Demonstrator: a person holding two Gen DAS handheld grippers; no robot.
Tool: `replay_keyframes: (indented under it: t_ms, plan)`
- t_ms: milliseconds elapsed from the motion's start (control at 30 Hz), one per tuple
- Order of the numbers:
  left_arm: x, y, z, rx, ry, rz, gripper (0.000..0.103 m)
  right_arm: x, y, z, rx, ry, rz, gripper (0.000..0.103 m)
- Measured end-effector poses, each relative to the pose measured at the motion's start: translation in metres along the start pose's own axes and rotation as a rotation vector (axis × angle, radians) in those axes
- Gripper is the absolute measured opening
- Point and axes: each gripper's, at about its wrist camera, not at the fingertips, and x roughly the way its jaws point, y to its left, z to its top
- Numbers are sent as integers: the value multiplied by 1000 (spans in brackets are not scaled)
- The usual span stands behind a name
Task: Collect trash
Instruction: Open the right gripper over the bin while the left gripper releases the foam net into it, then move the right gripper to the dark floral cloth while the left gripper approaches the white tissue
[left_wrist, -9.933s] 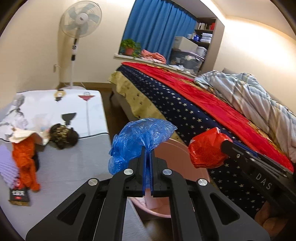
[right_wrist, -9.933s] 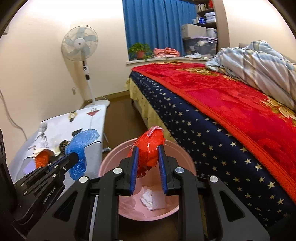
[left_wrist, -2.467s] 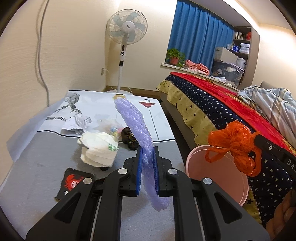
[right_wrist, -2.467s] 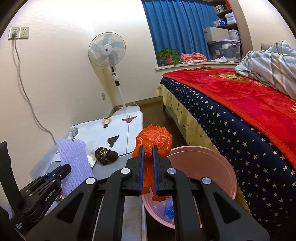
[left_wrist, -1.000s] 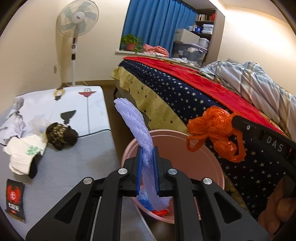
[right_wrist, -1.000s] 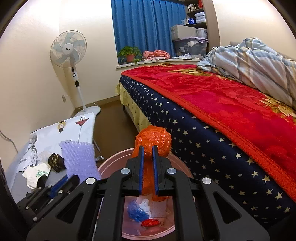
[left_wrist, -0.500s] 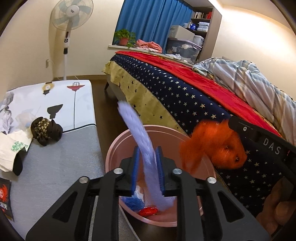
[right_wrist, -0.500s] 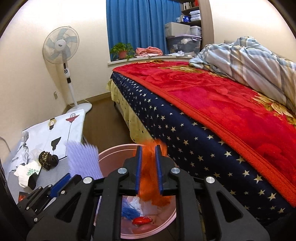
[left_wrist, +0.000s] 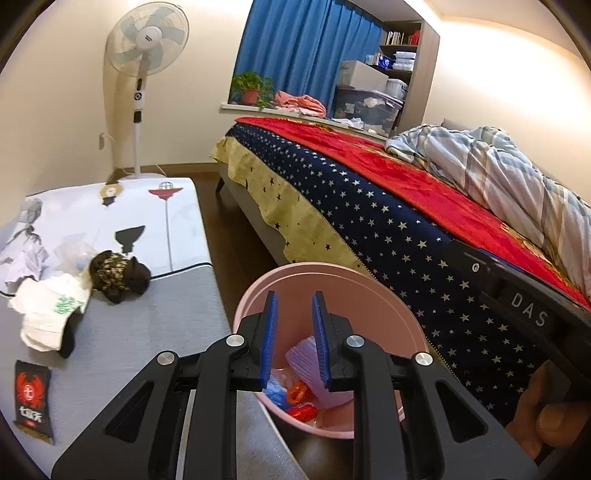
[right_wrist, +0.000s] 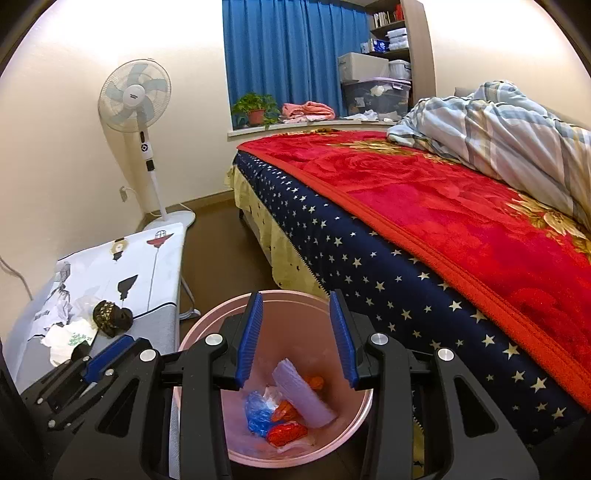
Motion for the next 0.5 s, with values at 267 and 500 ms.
replay_keyframes:
  t_ms: [267, 500]
  plan:
    - [-31, 14, -2, 5, -30, 50, 19, -19, 17, -2, -17, -20, 55, 39]
    - [-64, 43, -7, -19, -51, 125, 19, -30, 48, -9, -49, -23, 142, 39]
